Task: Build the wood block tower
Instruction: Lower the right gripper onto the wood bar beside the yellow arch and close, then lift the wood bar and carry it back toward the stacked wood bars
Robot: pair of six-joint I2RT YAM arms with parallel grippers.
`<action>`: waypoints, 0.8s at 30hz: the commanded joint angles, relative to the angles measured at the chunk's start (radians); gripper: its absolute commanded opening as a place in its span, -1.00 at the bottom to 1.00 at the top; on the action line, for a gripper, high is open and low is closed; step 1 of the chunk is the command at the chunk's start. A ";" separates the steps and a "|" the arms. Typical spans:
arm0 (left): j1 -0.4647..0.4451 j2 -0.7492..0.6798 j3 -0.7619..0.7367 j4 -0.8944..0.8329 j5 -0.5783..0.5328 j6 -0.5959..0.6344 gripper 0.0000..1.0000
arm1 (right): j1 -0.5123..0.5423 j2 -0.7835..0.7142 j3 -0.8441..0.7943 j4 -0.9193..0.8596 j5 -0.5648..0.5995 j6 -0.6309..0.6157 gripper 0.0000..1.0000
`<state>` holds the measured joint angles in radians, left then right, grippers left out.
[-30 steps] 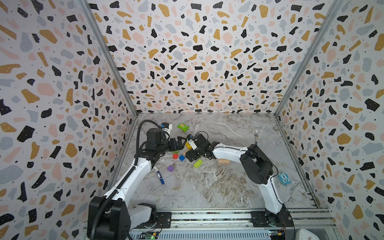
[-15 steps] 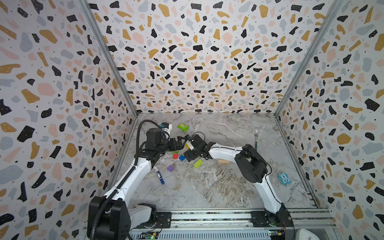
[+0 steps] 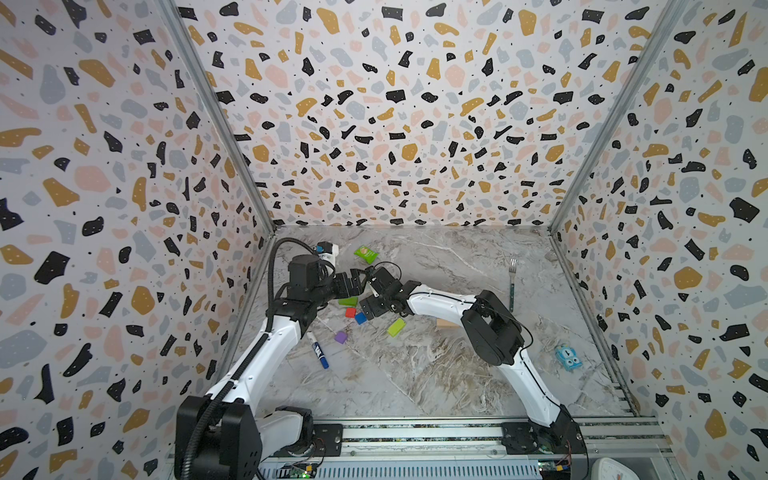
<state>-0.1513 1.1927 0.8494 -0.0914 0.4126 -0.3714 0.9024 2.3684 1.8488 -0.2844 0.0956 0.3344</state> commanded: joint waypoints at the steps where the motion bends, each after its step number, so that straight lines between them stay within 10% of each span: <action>1: -0.010 -0.012 0.006 -0.013 0.032 0.011 1.00 | 0.002 0.040 0.042 -0.134 0.049 0.102 0.93; 24: -0.010 -0.008 0.004 -0.013 0.033 0.009 1.00 | 0.018 -0.031 -0.039 -0.130 0.097 0.082 0.76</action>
<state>-0.1535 1.1881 0.8497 -0.1139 0.4244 -0.3706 0.9104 2.3676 1.8477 -0.3222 0.1986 0.4068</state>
